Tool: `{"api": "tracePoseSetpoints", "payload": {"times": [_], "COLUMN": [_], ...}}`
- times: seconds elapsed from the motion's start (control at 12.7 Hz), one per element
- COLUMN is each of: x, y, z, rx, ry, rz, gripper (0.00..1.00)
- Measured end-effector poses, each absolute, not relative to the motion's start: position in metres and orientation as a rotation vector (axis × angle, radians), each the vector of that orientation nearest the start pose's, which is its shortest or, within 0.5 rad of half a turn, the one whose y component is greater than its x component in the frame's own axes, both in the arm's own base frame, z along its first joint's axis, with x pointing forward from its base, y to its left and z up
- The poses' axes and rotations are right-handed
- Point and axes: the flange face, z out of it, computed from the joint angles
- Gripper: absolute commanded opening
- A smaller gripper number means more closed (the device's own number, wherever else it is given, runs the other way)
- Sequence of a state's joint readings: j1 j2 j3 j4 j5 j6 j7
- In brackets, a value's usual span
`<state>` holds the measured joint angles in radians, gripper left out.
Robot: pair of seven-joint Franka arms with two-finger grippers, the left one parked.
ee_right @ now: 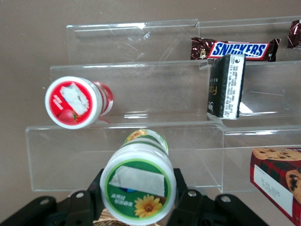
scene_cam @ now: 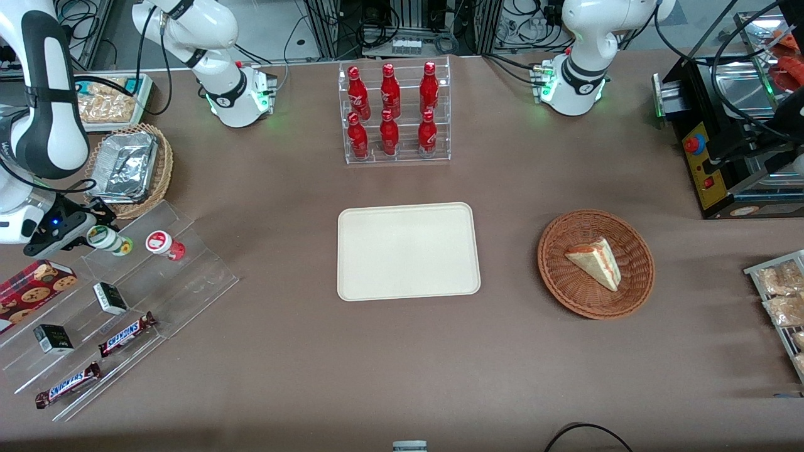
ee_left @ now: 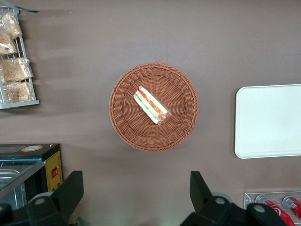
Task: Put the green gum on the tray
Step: 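Close the right gripper on the gum canister and lift it, then carry the held canister over the beige tray and lower it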
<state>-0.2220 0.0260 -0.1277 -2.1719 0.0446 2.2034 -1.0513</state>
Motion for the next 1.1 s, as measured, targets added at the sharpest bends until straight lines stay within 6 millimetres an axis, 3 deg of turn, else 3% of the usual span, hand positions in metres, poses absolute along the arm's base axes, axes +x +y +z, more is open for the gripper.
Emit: {"api": "tracePoseSetpoints", "payload": {"times": [0.16, 0.31, 0.71, 1.1], "x": [0.521, 0.537, 0.552, 0.544], "y": [-0.162, -0.118, 0.023, 0.189], "z": [0.403, 0.423, 0.437, 0.432], "rx": [-2.952, -2.963, -3.014, -3.076], "ry": [-0.978, -0.912, -0.699, -0.439], "rz": [-0.029, -0.012, 0.035, 0.055], "gripper": [0.0, 0.0, 0.0, 0.0]}}
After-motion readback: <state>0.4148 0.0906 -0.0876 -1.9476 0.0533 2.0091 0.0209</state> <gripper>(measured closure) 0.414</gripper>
